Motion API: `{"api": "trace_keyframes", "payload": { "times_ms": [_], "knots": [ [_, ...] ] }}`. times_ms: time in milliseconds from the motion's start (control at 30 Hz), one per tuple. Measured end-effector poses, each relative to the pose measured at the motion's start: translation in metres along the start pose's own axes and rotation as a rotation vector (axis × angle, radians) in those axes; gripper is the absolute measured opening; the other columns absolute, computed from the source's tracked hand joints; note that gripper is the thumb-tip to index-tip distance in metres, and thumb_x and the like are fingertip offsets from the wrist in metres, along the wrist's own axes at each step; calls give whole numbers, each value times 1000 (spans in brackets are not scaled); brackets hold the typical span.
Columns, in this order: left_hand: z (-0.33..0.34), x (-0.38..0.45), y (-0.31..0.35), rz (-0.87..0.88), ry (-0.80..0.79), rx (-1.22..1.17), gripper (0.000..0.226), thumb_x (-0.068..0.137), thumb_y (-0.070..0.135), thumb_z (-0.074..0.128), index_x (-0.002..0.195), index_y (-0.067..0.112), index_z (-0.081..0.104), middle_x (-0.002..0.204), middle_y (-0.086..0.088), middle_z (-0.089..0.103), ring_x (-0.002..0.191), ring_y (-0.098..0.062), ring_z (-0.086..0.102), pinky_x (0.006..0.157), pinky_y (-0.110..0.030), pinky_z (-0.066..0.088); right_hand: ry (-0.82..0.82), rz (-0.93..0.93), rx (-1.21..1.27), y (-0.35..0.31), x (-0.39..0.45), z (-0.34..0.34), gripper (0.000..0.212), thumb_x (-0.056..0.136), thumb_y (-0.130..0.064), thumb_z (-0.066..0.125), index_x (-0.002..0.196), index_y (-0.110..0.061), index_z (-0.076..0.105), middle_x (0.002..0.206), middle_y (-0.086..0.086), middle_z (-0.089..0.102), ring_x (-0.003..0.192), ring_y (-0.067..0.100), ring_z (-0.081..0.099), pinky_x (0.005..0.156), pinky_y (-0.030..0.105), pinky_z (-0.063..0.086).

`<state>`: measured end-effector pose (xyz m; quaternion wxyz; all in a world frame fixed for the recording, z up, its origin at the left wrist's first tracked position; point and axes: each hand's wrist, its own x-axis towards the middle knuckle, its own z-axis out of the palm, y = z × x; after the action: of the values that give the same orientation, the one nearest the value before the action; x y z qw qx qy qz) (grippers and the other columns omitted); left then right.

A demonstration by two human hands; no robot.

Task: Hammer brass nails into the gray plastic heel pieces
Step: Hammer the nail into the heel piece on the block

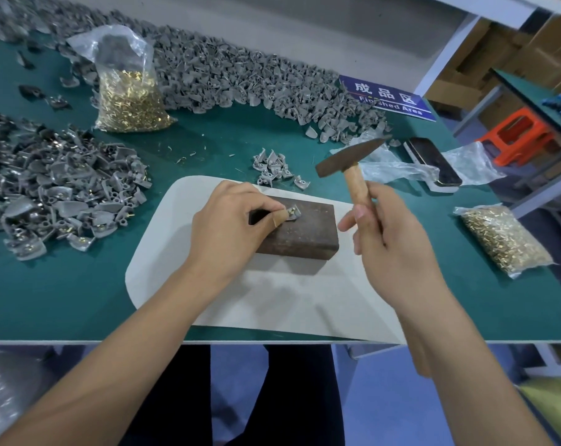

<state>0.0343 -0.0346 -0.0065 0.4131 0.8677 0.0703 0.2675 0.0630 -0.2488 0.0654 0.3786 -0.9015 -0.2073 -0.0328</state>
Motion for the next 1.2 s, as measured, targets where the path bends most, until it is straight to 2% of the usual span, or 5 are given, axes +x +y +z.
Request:
{"api": "trace_keyframes", "payload": {
  "times_ms": [200, 467, 667, 1033, 1200],
  "knots": [
    [-2, 0, -2, -21, 20, -11, 3, 86, 44, 76, 84, 43, 75, 85, 21, 63, 94, -5, 52, 71, -29, 45, -204, 55, -267, 6, 8, 6, 18, 109, -37, 41, 98, -26, 51, 71, -9, 55, 65, 8, 51, 55, 30, 35],
    [-5, 3, -5, -43, -25, -71, 3, 86, 44, 77, 87, 41, 78, 91, 20, 66, 100, -8, 57, 76, -36, 50, -153, -20, -154, -4, 5, 10, 34, 110, -38, 37, 142, -43, 48, 90, -9, 67, 84, 21, 60, 77, 42, 51],
    [-7, 3, -7, -37, -78, -145, 5, 88, 37, 78, 90, 41, 78, 91, 16, 66, 99, -14, 61, 82, -47, 51, -170, -23, -186, -4, 2, 15, 37, 110, -35, 37, 145, -38, 48, 89, -2, 64, 83, 32, 58, 76, 47, 51],
    [-6, 2, -6, -35, -37, -64, 2, 87, 45, 75, 86, 46, 74, 92, 19, 65, 99, -5, 59, 78, -40, 51, 10, -11, -46, -1, -2, 23, 29, 110, -33, 42, 134, -33, 58, 76, -22, 54, 71, 10, 46, 68, 36, 42],
    [-6, 2, -6, -40, -28, -37, 4, 88, 46, 75, 85, 47, 73, 91, 20, 65, 98, -3, 58, 74, -37, 50, -66, -8, -129, -8, 0, 23, 30, 110, -36, 40, 136, -38, 55, 74, -12, 54, 75, 26, 53, 72, 45, 50]
  ]
}}
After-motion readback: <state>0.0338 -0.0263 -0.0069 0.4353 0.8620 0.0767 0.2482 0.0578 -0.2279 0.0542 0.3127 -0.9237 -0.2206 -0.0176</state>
